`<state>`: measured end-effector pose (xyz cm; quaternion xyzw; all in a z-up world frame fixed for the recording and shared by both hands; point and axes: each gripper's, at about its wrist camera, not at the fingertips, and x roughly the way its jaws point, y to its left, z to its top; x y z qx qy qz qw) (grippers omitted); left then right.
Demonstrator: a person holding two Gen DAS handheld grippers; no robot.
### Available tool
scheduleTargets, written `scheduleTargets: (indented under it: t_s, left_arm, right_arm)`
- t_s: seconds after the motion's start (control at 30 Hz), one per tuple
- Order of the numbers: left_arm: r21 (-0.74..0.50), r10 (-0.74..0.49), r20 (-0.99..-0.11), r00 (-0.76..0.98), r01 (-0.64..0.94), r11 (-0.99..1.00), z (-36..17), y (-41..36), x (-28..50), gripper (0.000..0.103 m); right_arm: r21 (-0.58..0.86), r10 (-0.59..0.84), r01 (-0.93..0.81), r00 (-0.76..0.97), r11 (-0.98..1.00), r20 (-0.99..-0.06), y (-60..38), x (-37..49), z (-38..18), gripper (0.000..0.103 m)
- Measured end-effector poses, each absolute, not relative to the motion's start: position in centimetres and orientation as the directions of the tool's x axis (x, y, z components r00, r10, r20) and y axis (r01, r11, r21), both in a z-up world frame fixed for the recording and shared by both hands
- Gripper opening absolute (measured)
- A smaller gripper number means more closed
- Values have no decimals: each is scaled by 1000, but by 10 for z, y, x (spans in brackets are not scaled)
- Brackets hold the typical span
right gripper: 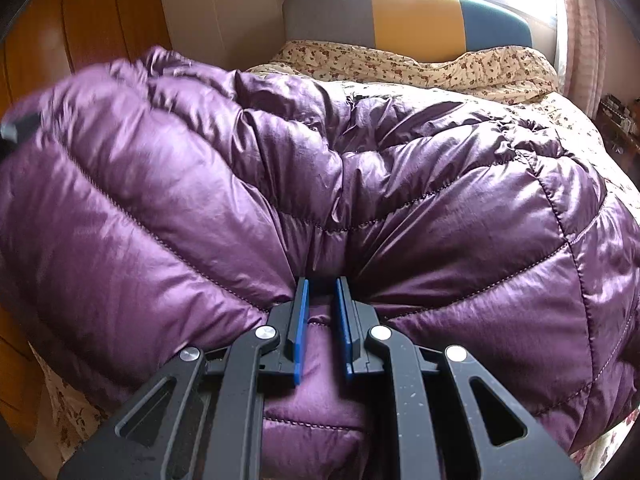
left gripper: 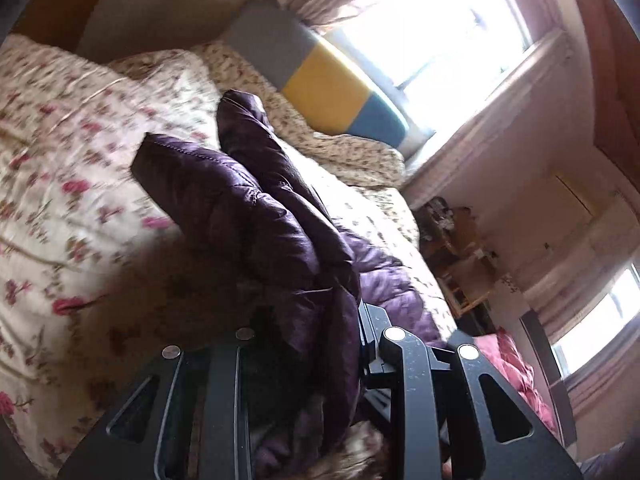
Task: Fold large clothes
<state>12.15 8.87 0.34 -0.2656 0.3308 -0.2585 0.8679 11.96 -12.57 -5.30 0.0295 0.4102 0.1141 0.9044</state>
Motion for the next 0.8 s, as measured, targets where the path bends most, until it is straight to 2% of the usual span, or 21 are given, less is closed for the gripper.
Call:
scheduleTargets:
  t_s: [0.27,0.4,0.47,0.8]
  left_arm:
    - [-601,-687,-417,595,386,700,38,31,134,27]
    - [-583,-710,-425,561,431,689,46,3,138,27]
    - [-570,-720,-439,537,453,685,47,-16,140,27]
    - [-523,-723,-535,437,501,690,27,-100,158,27]
  right_arm:
    - [212,289,-198,602,957,-744,-148,123,-37,15]
    - [230,292,-181,617,956,-731,-173,113,-19,29]
    - [223,275,-163,630,961,-726,-187,105,-10,32]
    - [172,112,28,655,985,-747,-270,70,9,33]
